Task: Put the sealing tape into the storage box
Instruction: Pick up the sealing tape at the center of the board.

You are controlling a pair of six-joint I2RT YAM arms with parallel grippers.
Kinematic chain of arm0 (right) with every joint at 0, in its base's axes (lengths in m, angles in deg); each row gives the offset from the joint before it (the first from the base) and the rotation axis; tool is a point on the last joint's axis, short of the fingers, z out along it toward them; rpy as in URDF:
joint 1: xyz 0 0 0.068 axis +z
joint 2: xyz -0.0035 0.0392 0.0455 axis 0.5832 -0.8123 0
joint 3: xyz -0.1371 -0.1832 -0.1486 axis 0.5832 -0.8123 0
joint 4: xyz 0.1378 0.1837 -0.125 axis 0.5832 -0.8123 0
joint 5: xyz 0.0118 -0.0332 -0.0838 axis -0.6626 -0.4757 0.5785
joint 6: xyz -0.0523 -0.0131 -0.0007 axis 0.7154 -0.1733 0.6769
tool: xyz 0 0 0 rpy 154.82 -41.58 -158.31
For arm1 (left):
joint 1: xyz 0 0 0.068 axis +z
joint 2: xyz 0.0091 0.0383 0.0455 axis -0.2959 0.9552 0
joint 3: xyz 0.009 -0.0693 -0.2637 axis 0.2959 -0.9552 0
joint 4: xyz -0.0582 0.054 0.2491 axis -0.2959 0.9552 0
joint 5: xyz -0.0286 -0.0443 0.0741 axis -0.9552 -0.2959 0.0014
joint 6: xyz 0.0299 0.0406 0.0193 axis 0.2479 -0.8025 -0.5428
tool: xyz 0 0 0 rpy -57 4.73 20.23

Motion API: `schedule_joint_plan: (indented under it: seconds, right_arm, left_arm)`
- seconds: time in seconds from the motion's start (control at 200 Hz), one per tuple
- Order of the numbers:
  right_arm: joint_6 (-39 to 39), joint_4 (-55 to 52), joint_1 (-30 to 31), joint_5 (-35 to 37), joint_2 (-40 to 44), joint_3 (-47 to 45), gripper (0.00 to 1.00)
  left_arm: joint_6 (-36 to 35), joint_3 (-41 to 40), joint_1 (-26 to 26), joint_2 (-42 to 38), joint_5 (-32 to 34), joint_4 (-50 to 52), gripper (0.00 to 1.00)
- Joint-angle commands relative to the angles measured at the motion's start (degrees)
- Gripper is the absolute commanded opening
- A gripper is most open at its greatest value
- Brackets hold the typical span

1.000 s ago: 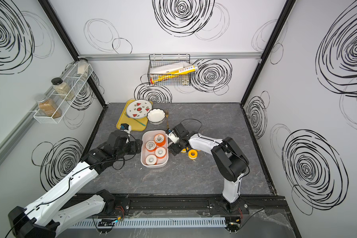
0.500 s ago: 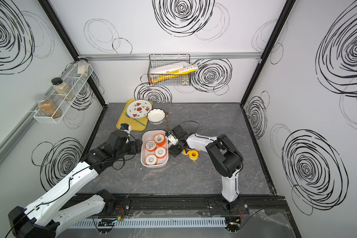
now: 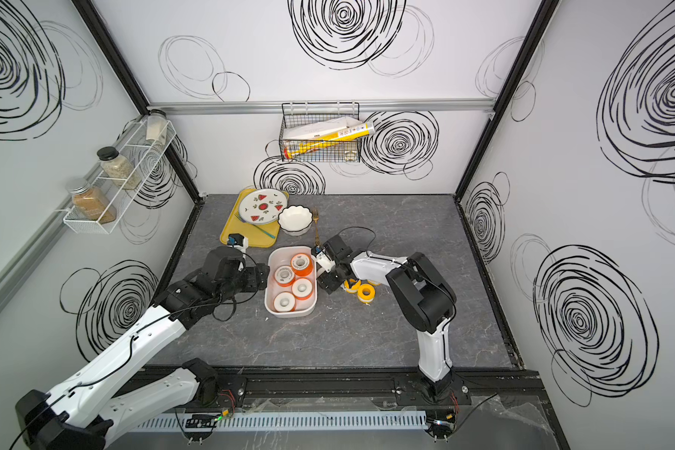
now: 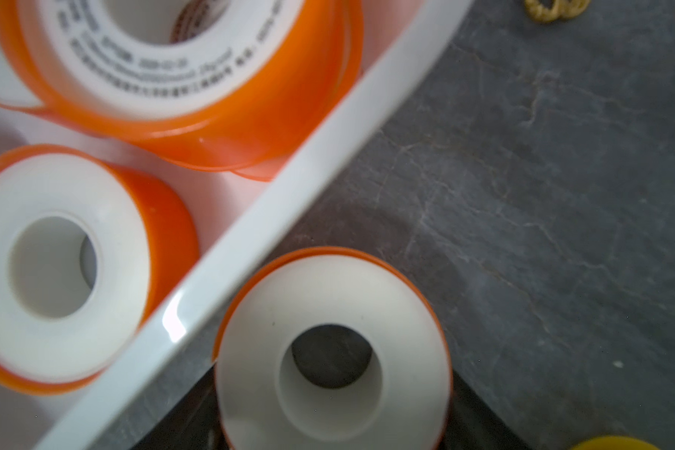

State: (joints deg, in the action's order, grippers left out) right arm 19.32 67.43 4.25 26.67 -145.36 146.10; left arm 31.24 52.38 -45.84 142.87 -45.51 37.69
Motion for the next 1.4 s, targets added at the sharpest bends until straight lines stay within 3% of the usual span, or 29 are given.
schedule_joint_plan:
  seconds: [0.0, 0.551, 0.906, 1.151, 1.397]
  right_arm:
    - [-1.1, 0.8, 0.1, 0.4, 0.7, 0.2, 0.68]
    - [-6.6, -1.8, 0.0, 6.6, 12.6, -4.6, 0.64]
    - [-8.9, -4.8, 2.5, 2.4, 19.4, -3.9, 0.64]
    - [-11.5, -7.9, 9.1, 2.5, 16.7, 2.3, 0.64]
    - [-17.4, -8.6, 13.1, 3.4, 6.8, 12.0, 0.64]
  left_arm:
    - [0.1, -0.5, -0.4, 0.2, 0.4, -1.0, 0.83]
    - [0.5, -0.5, -0.6, -0.9, 1.5, -0.8, 0.83]
    - [0.8, -0.4, -0.4, -1.7, 2.7, -0.7, 0.83]
    - [1.5, -0.3, 1.0, -2.8, 4.4, -0.3, 0.83]
    - [2.6, 0.1, 3.2, -3.2, 6.9, 0.5, 0.83]
